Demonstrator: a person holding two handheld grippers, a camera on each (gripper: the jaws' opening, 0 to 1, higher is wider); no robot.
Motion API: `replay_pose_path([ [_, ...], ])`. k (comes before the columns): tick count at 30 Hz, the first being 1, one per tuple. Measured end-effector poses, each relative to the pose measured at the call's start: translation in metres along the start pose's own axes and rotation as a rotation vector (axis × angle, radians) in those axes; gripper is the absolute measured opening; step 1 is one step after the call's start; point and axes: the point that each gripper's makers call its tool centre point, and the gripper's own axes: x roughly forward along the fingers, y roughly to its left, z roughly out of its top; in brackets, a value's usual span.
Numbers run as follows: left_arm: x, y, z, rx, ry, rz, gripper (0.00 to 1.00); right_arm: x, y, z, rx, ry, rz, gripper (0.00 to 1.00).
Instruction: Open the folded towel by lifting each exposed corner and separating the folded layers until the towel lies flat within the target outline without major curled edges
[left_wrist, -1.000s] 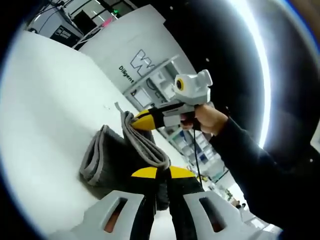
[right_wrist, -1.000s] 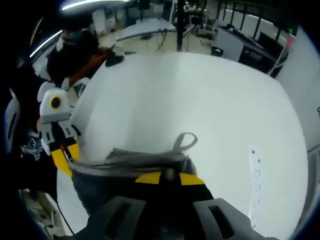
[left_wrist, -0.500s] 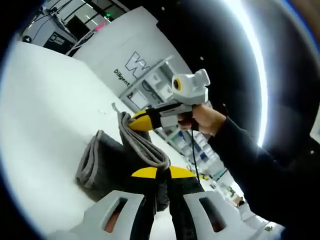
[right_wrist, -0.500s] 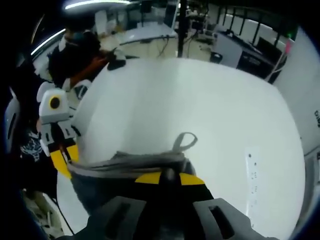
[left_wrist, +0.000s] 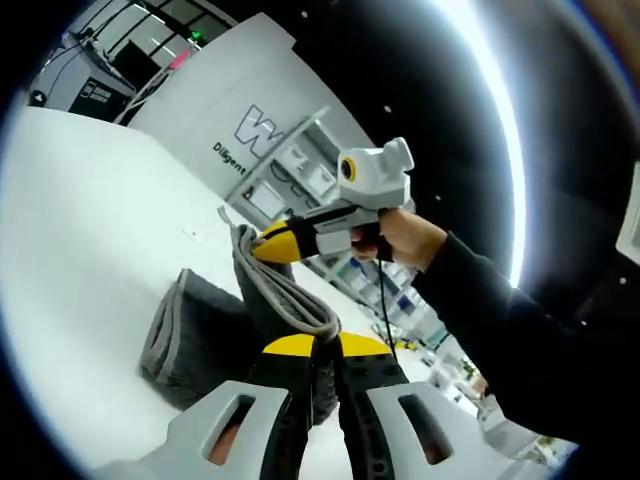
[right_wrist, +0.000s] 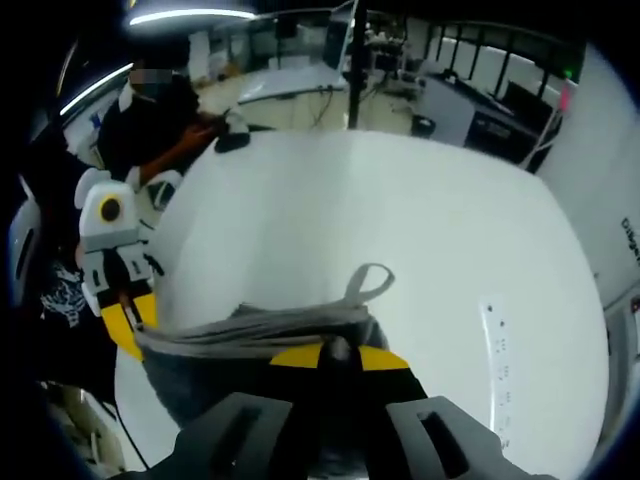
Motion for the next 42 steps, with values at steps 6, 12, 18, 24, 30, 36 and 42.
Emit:
replay_pose_path([
  [6, 0.000, -0.006, 0.002, 0.019, -0.007, -0.008, 0.04, -0.006, 0.000, 0.003, -0.004, -0.008, -0.016, 0.07],
  [12, -0.001, -0.011, 0.006, 0.029, -0.012, -0.020, 0.04, -0.008, 0.002, 0.007, -0.010, -0.012, -0.021, 0.07],
  [18, -0.001, -0.011, 0.006, 0.030, -0.003, -0.032, 0.04, -0.009, 0.003, 0.008, -0.009, -0.014, -0.025, 0.07],
  [24, 0.002, -0.012, 0.006, 0.036, 0.000, -0.043, 0.04, -0.017, -0.001, 0.006, 0.018, -0.047, -0.028, 0.07],
  [30, 0.004, -0.013, 0.006, 0.053, 0.002, -0.047, 0.04, -0.019, -0.002, 0.002, 0.033, -0.069, -0.037, 0.07],
  [36, 0.005, -0.017, 0.003, 0.082, 0.001, -0.055, 0.04, -0.022, -0.006, -0.001, 0.046, -0.096, -0.035, 0.07],
  [42, 0.006, -0.023, -0.001, 0.106, 0.011, -0.072, 0.04, -0.028, -0.007, -0.004, 0.058, -0.110, -0.038, 0.07],
])
